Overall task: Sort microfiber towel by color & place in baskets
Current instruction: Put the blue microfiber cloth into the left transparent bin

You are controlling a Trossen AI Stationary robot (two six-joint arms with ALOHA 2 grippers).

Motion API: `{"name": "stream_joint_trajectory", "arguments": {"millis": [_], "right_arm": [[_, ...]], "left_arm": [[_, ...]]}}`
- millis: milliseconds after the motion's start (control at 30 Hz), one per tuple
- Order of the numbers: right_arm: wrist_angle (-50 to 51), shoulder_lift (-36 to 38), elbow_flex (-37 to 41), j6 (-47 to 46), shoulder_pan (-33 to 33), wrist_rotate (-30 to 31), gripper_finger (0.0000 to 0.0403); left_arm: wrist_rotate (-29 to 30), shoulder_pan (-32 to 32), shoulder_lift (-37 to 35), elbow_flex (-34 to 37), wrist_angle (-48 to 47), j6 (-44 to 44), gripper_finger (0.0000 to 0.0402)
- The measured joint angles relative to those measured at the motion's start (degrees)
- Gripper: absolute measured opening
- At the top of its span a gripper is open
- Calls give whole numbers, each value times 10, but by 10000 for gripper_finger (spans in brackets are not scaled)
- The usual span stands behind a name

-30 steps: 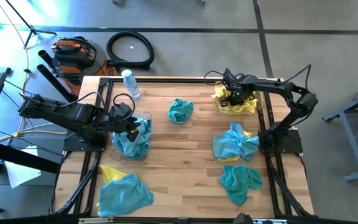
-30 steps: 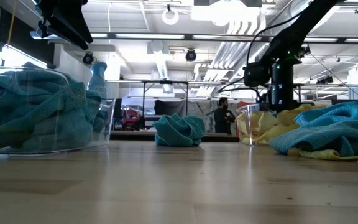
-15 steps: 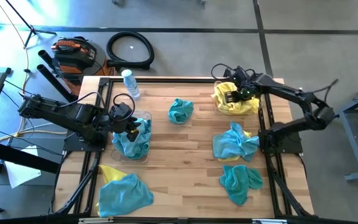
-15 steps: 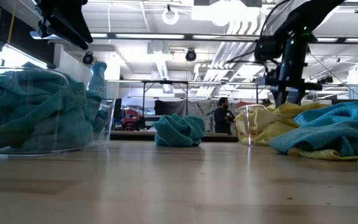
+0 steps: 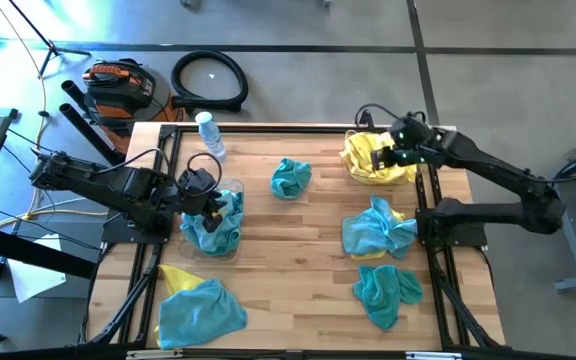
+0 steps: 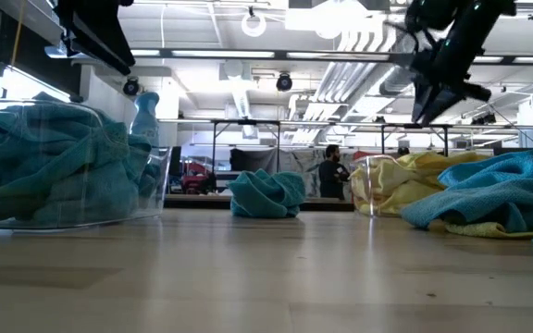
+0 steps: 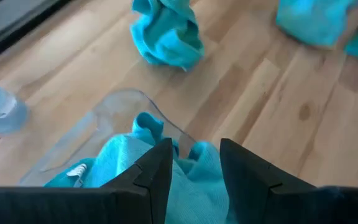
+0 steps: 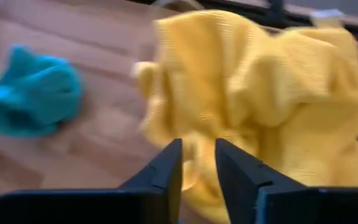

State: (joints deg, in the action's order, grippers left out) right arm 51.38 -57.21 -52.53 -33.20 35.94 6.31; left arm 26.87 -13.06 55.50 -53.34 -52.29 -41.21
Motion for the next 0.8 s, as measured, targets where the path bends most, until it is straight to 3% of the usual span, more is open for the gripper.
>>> {"name": "stream_joint_trajectory", "arguments": {"millis": [133,200,433,800], "right_arm": [[-26,22,0,-25,-106,38,20],[-54,22,0,-35,-164,61,7],[-132,2,0,-141,-314,155,6],[-179,-86,-1,-274,-462,175,1]], "left_arm": [[-15,-20,27,0,0,8,124],[-18,-33,45,0,-1,2,124],[-24,-100,115,-56,-15,-72,124],[-80,-231,227,-213,-197,-243,99]]}}
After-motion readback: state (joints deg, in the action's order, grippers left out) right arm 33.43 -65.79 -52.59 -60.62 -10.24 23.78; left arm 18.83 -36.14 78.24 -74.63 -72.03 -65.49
